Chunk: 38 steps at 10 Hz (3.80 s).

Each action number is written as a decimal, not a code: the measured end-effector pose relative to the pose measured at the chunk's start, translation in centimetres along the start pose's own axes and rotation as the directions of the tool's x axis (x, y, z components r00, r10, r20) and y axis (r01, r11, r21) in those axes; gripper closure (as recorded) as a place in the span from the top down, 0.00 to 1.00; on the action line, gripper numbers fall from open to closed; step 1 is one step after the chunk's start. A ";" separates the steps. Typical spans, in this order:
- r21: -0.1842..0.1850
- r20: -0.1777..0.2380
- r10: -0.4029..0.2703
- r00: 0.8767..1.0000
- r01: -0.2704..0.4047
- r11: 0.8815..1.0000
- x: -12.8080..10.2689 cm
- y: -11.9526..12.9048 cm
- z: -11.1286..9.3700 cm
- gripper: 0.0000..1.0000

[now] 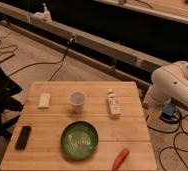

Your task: Place the white sponge in the ceramic bowl

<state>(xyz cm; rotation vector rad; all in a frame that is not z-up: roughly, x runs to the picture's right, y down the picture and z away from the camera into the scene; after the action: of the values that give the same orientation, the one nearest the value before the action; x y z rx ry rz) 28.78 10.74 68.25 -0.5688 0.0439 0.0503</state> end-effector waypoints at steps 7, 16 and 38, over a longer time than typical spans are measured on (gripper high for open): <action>0.000 0.000 0.000 1.000 0.000 1.000 0.0 0.0 0.0 0.65; 0.000 0.000 0.000 1.000 0.000 1.000 0.0 0.0 0.0 0.65; 0.308 0.018 -0.723 0.690 0.684 0.661 -26.1 -3.7 -7.5 0.65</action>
<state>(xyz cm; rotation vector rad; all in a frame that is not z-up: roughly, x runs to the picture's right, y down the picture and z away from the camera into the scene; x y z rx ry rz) 2.71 2.66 65.31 -0.2617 -0.3123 -0.6828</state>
